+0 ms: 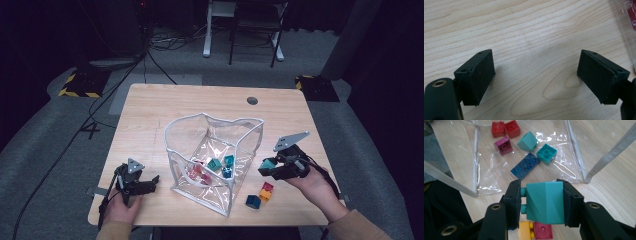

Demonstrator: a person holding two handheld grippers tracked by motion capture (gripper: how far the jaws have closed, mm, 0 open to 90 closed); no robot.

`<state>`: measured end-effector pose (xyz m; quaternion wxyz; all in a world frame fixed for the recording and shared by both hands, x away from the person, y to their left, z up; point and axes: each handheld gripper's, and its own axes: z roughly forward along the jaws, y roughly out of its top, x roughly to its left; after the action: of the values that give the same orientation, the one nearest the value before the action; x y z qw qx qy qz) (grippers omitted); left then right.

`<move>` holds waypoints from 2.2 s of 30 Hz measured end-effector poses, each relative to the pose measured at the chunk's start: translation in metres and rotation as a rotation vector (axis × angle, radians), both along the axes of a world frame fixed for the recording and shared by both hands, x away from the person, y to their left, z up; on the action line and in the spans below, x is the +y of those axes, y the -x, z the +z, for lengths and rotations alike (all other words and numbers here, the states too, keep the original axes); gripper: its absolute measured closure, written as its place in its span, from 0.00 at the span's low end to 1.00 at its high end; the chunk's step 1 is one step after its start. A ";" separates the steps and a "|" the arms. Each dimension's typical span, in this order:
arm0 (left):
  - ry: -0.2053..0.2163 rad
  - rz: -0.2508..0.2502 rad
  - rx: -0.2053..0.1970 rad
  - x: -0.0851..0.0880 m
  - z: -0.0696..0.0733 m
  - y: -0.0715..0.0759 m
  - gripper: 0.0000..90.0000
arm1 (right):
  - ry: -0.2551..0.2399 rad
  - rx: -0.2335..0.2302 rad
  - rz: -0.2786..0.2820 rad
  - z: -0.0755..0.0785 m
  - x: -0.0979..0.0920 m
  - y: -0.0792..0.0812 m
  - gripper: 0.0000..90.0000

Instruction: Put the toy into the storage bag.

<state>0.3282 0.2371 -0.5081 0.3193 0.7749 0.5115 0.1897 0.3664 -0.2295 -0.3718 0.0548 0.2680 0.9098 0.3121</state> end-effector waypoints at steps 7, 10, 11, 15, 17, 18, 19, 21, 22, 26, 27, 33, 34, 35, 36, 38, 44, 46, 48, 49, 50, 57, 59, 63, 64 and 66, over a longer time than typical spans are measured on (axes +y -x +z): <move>0.000 0.000 0.000 0.000 0.000 0.000 0.17 | -0.033 -0.004 0.011 0.019 0.000 -0.001 0.63; 0.000 0.000 0.000 0.000 0.000 0.000 0.16 | -0.035 -0.015 0.015 0.028 0.001 -0.003 0.63; 0.000 0.000 0.000 0.000 0.000 0.000 0.17 | -0.034 -0.018 0.015 0.030 0.001 -0.004 0.63; 0.000 0.000 0.000 0.000 0.000 0.000 0.16 | -0.042 -0.025 0.016 0.042 0.002 -0.007 0.63; 0.000 0.000 -0.001 0.000 0.000 0.000 0.16 | -0.048 -0.033 0.017 0.048 0.003 -0.007 0.63; 0.000 0.000 -0.001 0.000 0.000 0.000 0.16 | -0.048 -0.038 0.019 0.050 0.003 -0.007 0.63; -0.001 0.000 0.000 0.000 0.000 0.000 0.16 | -0.049 -0.044 0.020 0.054 0.004 -0.008 0.63; 0.000 0.000 -0.001 0.000 0.000 0.000 0.16 | -0.053 -0.045 0.019 0.059 0.005 -0.010 0.63; 0.000 0.000 0.000 0.000 0.000 0.000 0.16 | -0.054 -0.045 0.018 0.061 0.006 -0.010 0.63; -0.001 0.000 0.000 0.000 0.000 0.000 0.16 | -0.068 -0.056 0.026 0.073 0.009 -0.011 0.63; -0.001 0.000 0.000 0.000 0.000 0.000 0.16 | -0.073 -0.061 0.028 0.077 0.011 -0.012 0.63; -0.001 0.000 0.000 0.000 0.000 0.000 0.16 | -0.085 -0.076 0.045 0.094 0.020 -0.014 0.63; -0.001 0.000 0.001 0.000 0.000 0.000 0.16 | -0.088 -0.077 0.048 0.095 0.021 -0.015 0.63; 0.000 0.000 -0.001 0.000 0.000 0.000 0.16 | -0.088 -0.078 0.049 0.097 0.022 -0.016 0.63; 0.000 0.001 -0.001 0.000 0.000 0.000 0.16 | -0.090 -0.078 0.050 0.099 0.024 -0.017 0.63; 0.000 0.000 0.000 0.000 0.000 0.000 0.16 | -0.093 -0.077 0.051 0.102 0.027 -0.019 0.63; -0.001 0.001 -0.003 0.000 0.000 -0.001 0.16 | -0.105 -0.080 0.061 0.113 0.041 -0.026 0.63; 0.000 0.002 -0.001 0.000 0.000 -0.001 0.16 | -0.101 -0.087 0.066 0.116 0.047 -0.027 0.63; 0.000 0.003 0.001 0.000 0.000 -0.001 0.16 | -0.098 -0.091 0.074 0.119 0.054 -0.028 0.63; 0.000 0.004 0.001 0.000 0.000 -0.001 0.16 | -0.096 -0.092 0.078 0.121 0.058 -0.028 0.63; 0.002 0.006 0.001 0.000 0.000 -0.001 0.17 | -0.091 -0.095 0.084 0.122 0.063 -0.029 0.63; 0.003 0.017 0.001 0.001 0.000 -0.002 0.17 | -0.074 -0.089 0.110 0.125 0.092 -0.039 0.63; 0.004 0.018 0.001 0.001 0.000 -0.002 0.17 | -0.071 -0.082 0.114 0.124 0.100 -0.043 0.63; 0.005 0.019 0.001 0.001 0.000 -0.002 0.17 | -0.059 -0.076 0.120 0.121 0.116 -0.050 0.63; 0.005 0.019 0.001 0.001 0.000 -0.002 0.17 | -0.058 -0.073 0.120 0.120 0.119 -0.052 0.63; 0.005 0.020 0.001 0.001 0.000 -0.002 0.17 | -0.053 -0.070 0.124 0.118 0.125 -0.056 0.63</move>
<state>0.3299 0.2378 -0.5081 0.3192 0.7691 0.5196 0.1912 0.4222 -0.1045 -0.2533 0.0598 0.2017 0.9135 0.3482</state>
